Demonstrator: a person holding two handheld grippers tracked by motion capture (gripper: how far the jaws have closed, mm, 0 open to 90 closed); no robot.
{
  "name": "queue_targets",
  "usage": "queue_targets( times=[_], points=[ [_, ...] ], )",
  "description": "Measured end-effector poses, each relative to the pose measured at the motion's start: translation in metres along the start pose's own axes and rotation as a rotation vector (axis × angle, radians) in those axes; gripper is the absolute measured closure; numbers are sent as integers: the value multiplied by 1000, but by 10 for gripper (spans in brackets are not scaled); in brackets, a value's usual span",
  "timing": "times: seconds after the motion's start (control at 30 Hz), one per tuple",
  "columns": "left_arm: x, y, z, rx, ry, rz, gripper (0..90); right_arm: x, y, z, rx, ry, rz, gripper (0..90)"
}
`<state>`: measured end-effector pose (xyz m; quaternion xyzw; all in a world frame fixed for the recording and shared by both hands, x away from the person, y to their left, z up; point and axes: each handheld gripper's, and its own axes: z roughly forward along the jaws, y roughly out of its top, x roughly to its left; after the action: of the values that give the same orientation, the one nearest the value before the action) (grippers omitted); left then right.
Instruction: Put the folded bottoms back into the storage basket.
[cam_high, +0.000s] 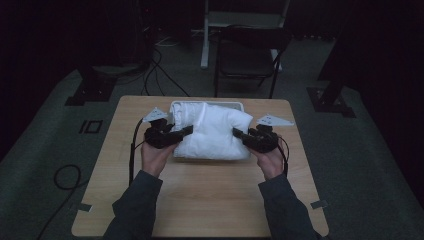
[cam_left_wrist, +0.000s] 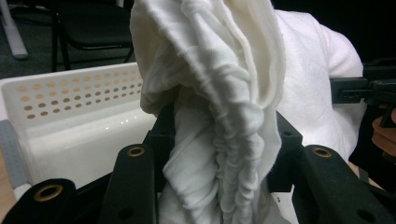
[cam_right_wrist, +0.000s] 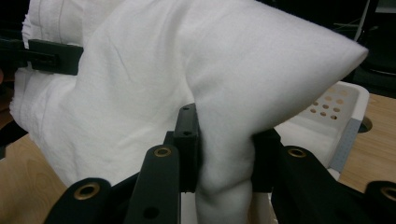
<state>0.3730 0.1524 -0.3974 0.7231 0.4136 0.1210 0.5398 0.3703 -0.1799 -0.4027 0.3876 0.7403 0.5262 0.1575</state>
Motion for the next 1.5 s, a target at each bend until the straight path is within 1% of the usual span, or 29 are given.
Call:
queue_targets(
  times=[0.2, 0.23, 0.27, 0.33, 0.63, 0.77, 0.8, 1.03, 1.13, 1.2, 1.37, 1.5],
  points=[
    [8, 3, 4, -5, 0, -17, 561, -3, 7, 7, 3, -9, -4, 711],
    [10, 7, 6, -3, 3, -14, 561, -4, 8, 9, -1, -11, -3, 711],
    [10, 7, 6, -3, 3, -14, 561, -4, 9, 10, 0, -12, 3, 711],
    [11, 12, 8, -2, 6, -2, 561, -6, 10, 11, -5, -14, 11, 711],
    [16, 22, 13, -7, 18, 9, 561, -12, 18, 17, -19, -22, 19, 711],
    [19, 26, 17, -3, 33, 8, 563, -13, 20, 20, -18, -26, 22, 711],
    [21, 27, 18, -4, 34, 5, 563, -14, 22, 22, -13, -34, 21, 711],
    [25, 31, 23, -6, 40, 7, 563, -17, 27, 26, -12, -45, 18, 711],
    [27, 31, 27, -16, 44, -5, 563, -21, 29, 30, -17, -47, 17, 711],
    [28, 31, 28, -15, 47, -5, 563, -24, 29, 32, -15, -50, 25, 711],
    [33, 30, 35, -16, 55, -21, 564, -27, 30, 37, -7, -60, 30, 711],
    [38, 29, 40, -15, 68, -34, 563, -31, 32, 46, 5, -70, 26, 711]
  ],
)
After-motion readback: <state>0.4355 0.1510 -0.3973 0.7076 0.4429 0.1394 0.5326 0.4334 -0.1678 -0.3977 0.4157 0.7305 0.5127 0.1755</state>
